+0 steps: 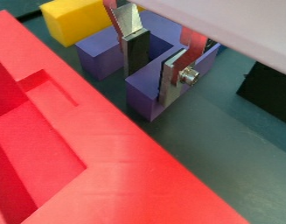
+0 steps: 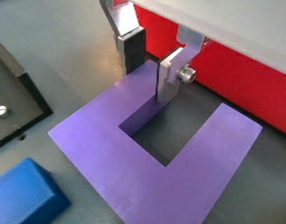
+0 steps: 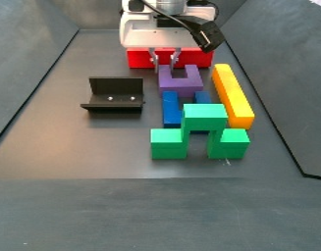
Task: Pick up the purple object. Move up. Place the purple object on the fixture. Regrasp the purple object. Move to above the board. Insert the purple object.
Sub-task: Pick up the purple object, then move up.
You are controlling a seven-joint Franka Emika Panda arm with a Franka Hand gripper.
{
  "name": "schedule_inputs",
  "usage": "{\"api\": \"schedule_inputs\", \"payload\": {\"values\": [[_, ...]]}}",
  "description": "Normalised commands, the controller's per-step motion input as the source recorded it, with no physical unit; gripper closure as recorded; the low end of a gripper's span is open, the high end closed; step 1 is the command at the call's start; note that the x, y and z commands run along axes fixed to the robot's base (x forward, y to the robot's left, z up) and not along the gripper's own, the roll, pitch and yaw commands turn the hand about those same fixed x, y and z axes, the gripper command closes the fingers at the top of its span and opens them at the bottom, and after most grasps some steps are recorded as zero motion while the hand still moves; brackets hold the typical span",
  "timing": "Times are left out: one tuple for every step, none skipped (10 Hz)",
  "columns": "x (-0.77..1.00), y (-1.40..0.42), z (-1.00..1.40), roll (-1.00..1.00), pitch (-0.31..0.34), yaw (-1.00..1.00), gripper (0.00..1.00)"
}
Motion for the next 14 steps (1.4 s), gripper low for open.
{"api": "schedule_inputs", "payload": {"values": [[0.00, 0.00, 0.00, 0.00, 0.000, 0.00, 1.00], [0.00, 0.00, 0.00, 0.00, 0.000, 0.00, 1.00], [0.00, 0.00, 0.00, 0.00, 0.000, 0.00, 1.00], [0.00, 0.00, 0.00, 0.00, 0.000, 0.00, 1.00], [0.00, 0.00, 0.00, 0.00, 0.000, 0.00, 1.00], [0.00, 0.00, 0.00, 0.00, 0.000, 0.00, 1.00], [0.00, 0.00, 0.00, 0.00, 0.000, 0.00, 1.00], [0.00, 0.00, 0.00, 0.00, 0.000, 0.00, 1.00], [0.00, 0.00, 0.00, 0.00, 0.000, 0.00, 1.00], [0.00, 0.00, 0.00, 0.00, 0.000, 0.00, 1.00], [0.00, 0.00, 0.00, 0.00, 0.000, 0.00, 1.00], [0.00, 0.00, 0.83, 0.00, 0.000, 0.00, 1.00], [-0.03, 0.00, 0.77, 0.00, 0.033, 0.01, 1.00], [-0.05, 0.00, 0.62, -0.01, 0.062, 0.01, 1.00]]}}
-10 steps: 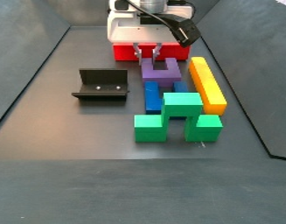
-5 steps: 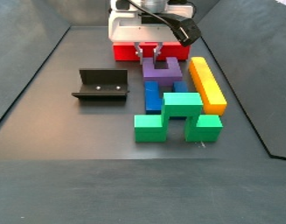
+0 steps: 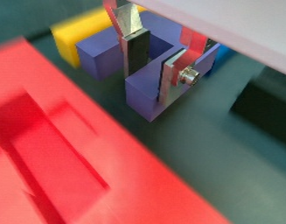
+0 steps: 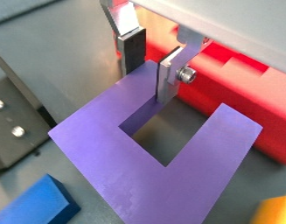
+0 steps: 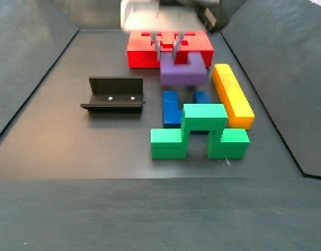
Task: Pick up the purple object. Move up. Place the purple object on the fixture. Regrasp the purple object. Move to above the board. Insert the purple object.
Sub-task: Move up, then place the purple object on the fixture.
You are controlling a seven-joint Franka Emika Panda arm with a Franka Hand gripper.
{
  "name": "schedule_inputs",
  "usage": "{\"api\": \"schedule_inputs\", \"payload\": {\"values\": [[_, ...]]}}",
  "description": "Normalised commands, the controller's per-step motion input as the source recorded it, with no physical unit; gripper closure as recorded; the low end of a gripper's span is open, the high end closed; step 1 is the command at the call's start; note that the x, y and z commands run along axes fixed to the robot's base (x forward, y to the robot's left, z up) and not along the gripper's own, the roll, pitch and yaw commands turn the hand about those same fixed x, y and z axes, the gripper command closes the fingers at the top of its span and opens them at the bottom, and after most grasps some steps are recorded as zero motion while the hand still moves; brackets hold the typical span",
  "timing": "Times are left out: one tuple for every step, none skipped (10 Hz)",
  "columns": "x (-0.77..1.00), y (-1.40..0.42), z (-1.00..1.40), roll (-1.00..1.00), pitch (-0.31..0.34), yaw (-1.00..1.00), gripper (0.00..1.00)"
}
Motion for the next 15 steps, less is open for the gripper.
{"api": "schedule_inputs", "payload": {"values": [[0.01, 0.00, 0.24, -0.06, 0.042, 0.01, 1.00], [-0.07, 0.00, -0.15, 0.00, 0.034, 0.00, 1.00], [-0.10, -0.01, -0.15, 0.00, 0.020, 0.00, 1.00], [0.00, 0.01, 0.11, 0.00, 0.000, 0.00, 1.00], [0.28, 0.37, 0.71, -0.34, 0.231, 0.00, 1.00], [0.25, 0.44, 0.95, -0.59, 0.203, 0.00, 1.00], [0.24, 0.33, 0.75, -0.69, 0.017, 0.00, 1.00], [0.32, 0.22, 0.32, -0.53, 0.057, 0.02, 1.00], [0.27, 0.19, 0.41, -0.68, 0.000, 0.00, 1.00], [0.27, 0.13, 0.49, -0.80, 0.000, 0.00, 1.00], [0.26, 0.00, 0.38, -0.82, -0.106, 0.00, 1.00], [0.37, 0.01, 0.16, -0.84, -0.349, -0.01, 1.00], [0.40, 0.06, 0.07, -0.85, -0.480, -0.04, 1.00], [0.43, 0.06, 0.00, -0.81, -0.537, -0.05, 1.00], [0.39, 0.04, 0.00, -0.71, -0.600, -0.02, 1.00]]}}
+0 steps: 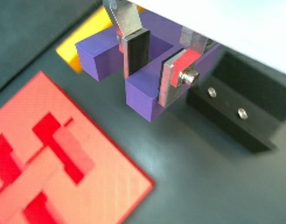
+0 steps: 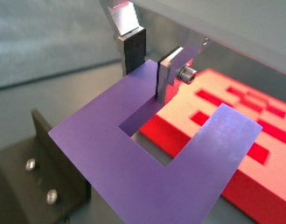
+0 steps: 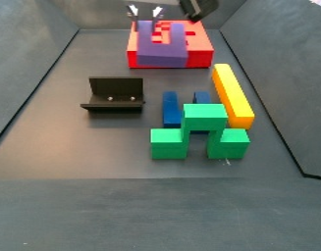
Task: Pick up the purple object. Move up. Place the purple object on the fixture. Regrasp the purple object. Move to above the board. Insert the purple object.
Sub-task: Place the purple object on the fixture.
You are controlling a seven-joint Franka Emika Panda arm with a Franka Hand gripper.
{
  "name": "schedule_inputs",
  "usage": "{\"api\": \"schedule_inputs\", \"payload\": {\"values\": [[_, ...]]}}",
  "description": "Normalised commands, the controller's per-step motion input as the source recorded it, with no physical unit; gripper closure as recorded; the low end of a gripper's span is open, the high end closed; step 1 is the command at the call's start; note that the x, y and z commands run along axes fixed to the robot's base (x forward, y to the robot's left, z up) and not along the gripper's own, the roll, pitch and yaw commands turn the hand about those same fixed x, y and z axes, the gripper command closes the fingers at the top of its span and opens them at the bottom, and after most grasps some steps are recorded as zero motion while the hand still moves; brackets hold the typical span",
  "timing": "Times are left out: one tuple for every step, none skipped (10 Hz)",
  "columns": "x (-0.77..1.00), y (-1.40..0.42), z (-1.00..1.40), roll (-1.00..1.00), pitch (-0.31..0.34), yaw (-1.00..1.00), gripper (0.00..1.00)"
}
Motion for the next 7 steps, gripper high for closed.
{"api": "schedule_inputs", "payload": {"values": [[0.48, 0.10, 0.09, -0.69, -0.391, -0.03, 1.00], [0.65, 0.25, 0.29, -0.71, 0.000, -0.05, 1.00], [0.74, 0.30, 0.32, -0.50, 0.249, -0.15, 1.00], [0.74, 0.26, 0.21, -0.33, 0.409, -0.23, 1.00], [0.67, 0.26, 0.05, -0.34, 0.537, -0.22, 1.00], [0.66, 0.22, 0.01, -0.43, 0.534, -0.21, 1.00], [0.65, 0.21, 0.01, -0.44, 0.534, -0.22, 1.00]]}}
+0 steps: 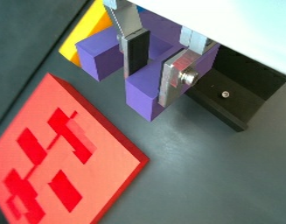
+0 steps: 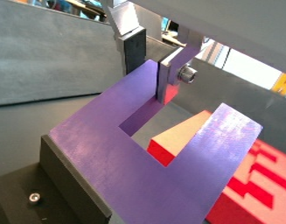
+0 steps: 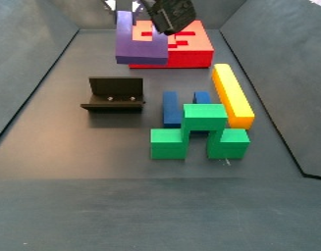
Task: Pick up the purple object. Move up. Place the purple object on the fixture. Regrasp the purple object. Move to above the board. Insert the purple object.
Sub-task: Place the purple object on the fixture.
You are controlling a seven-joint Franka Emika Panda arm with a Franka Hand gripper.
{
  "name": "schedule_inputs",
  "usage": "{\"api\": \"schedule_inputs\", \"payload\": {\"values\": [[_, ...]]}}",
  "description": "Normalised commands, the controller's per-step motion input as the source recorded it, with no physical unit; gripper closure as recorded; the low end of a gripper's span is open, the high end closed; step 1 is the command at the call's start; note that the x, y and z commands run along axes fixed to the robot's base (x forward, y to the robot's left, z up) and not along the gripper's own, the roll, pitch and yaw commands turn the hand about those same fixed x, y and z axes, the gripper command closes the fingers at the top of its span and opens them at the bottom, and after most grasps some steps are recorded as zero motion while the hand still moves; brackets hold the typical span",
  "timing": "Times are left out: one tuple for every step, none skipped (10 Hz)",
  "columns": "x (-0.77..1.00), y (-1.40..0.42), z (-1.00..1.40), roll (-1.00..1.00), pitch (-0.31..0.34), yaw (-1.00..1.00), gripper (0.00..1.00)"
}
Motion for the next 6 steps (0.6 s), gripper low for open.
{"api": "schedule_inputs", "payload": {"values": [[0.69, 0.24, 0.00, -0.44, 0.471, -0.19, 1.00], [0.77, 0.34, -0.07, -0.41, 0.291, -0.12, 1.00], [0.71, 0.36, -0.25, -0.45, 0.000, 0.00, 1.00], [0.61, 0.33, -0.32, -0.44, -0.103, 0.00, 1.00], [0.57, 0.32, -0.31, -0.42, -0.137, 0.00, 1.00], [0.51, 0.30, -0.27, -0.35, -0.140, 0.00, 1.00]]}}
